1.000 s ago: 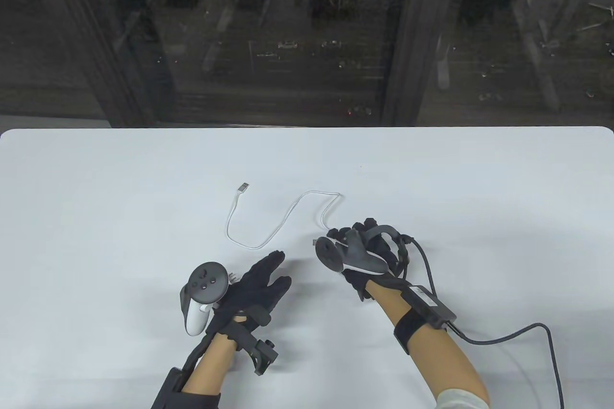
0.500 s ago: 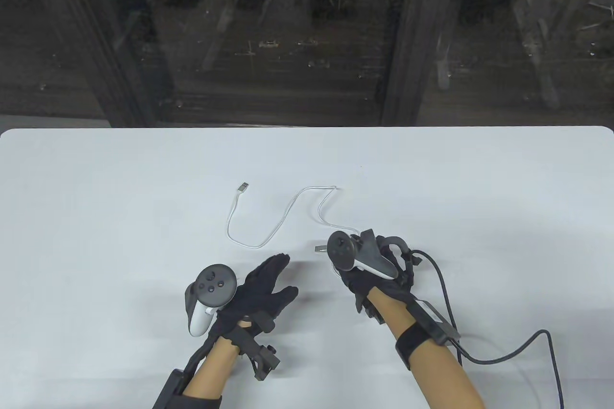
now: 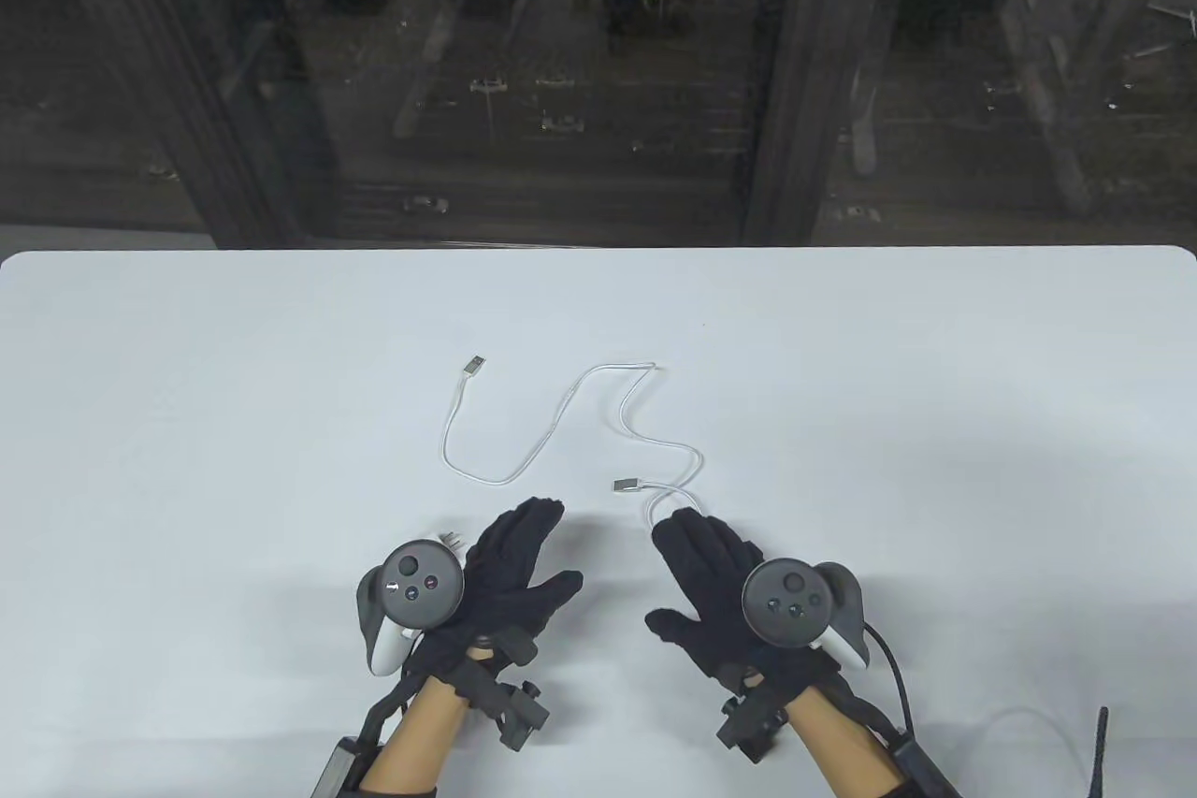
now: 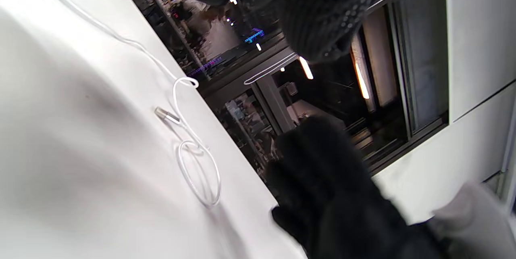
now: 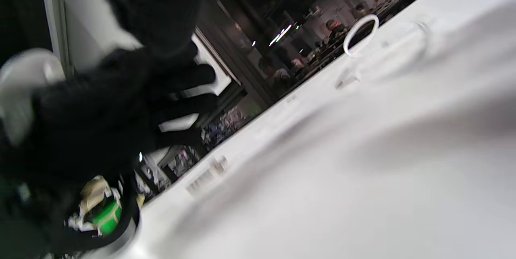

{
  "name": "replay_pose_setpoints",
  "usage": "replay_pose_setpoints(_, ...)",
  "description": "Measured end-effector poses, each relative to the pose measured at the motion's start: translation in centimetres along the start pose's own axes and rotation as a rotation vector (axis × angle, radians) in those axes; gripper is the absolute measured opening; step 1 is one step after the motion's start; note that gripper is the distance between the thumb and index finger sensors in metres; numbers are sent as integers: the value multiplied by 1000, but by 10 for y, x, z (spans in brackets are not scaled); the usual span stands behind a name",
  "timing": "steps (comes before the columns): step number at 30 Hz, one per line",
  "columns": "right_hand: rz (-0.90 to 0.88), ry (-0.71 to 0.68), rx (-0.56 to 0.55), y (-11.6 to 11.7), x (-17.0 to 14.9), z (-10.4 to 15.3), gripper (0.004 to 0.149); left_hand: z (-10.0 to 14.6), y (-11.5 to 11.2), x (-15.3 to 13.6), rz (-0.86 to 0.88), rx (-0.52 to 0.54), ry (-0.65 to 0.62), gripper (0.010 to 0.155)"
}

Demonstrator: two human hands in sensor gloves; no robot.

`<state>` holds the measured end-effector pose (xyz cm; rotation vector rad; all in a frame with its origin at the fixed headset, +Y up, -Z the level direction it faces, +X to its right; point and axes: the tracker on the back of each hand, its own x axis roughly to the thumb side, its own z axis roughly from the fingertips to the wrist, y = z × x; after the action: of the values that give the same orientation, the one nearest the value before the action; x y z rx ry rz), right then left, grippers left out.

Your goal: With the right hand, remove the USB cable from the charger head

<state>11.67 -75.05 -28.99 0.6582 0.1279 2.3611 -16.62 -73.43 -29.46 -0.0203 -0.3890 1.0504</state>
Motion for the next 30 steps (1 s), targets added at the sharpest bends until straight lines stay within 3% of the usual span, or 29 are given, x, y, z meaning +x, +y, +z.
replay_pose_setpoints(2, -5, 58, 178, 2, -4, 1, 88, -1, -2, -3, 21, -22, -2, 79)
replay_pose_setpoints(6, -69, 32, 154, 1, -6, -1, 90, -2, -6, -10, 12, -176, 44, 94)
replay_pose_setpoints(9, -49, 33, 154, 1, -10, 0, 91, -3, -12, -13, 2, -228, 46, 99)
replay_pose_setpoints(30, -58, -19, 131, 6, -7, 0, 87, -4, -20, -19, -75, -264, 97, 101)
